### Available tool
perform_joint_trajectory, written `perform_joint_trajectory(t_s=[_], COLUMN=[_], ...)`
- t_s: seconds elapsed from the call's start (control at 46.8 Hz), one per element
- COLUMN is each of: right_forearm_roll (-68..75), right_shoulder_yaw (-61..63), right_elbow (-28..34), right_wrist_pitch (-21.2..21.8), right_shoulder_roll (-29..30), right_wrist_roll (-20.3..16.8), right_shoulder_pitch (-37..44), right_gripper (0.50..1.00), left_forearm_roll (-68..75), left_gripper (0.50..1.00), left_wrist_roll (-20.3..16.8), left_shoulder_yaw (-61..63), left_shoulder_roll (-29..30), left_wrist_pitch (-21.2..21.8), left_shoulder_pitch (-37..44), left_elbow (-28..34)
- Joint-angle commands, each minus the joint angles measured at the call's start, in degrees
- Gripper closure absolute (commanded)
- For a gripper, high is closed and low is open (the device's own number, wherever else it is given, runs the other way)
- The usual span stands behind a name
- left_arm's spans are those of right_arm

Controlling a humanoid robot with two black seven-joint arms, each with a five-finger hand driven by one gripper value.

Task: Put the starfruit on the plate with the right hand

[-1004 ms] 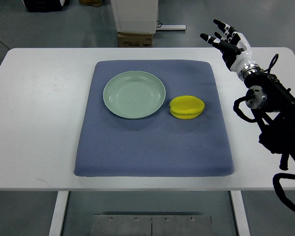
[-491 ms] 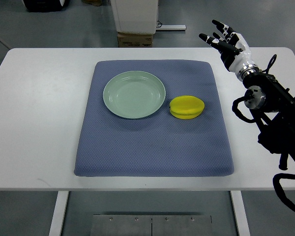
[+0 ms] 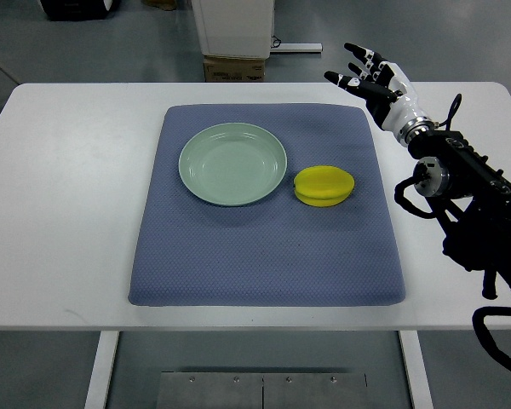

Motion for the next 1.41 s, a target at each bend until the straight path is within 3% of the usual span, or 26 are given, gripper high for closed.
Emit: perform_joint_trajectory(t_s=[0.0,0.192,0.427,0.555,0.726,0.94,1.388], right_forearm_roll=[-0.1,-0.9,-3.2,-7.6,-10.3,-15.5,-19.7], right_shoulder_yaw=[-1.2,-4.2,-13.8,-21.0,-26.2,-33.0,-43.1], right_elbow=[-0.1,-0.1,1.0,4.6,10.5,14.6,14.7], right_wrist_pitch=[0.0,0.0,0.3,0.4,0.4,0.4,0.4], right_shoulder_roll=[-0.1,-0.5,-6.2,-9.9,-13.4,-15.5,-15.0], right_wrist_roll=[0.0,0.1,4.2,7.8,8.5,10.0,11.4], right_shoulder_pitch=[0.0,-0.1,0.1,0.3,0.4,2.1,6.0], right_gripper=[0.502,0.502,0.502,0.502,0.5,0.5,0.5], left_forearm_roll=[0.0,0.1,0.0,0.1,0.0,0.1,0.1], left_gripper=[0.5,0.5,0.5,0.5,0.5,0.5,0.5], left_wrist_roll=[0.0,0.0,0.0,0.0,0.0,0.0,0.0], left_shoulder_yaw=[0.0,0.0,0.0,0.0,0.0,0.0,0.0], left_shoulder_roll=[0.0,0.0,0.0,0.0,0.0,0.0,0.0], left_wrist_pitch=[0.0,0.0,0.0,0.0,0.0,0.0,0.0], left_shoulder_pitch=[0.1,0.1,0.0,0.0,0.0,0.0,0.0], left_elbow=[0.0,0.0,0.0,0.0,0.0,0.0,0.0])
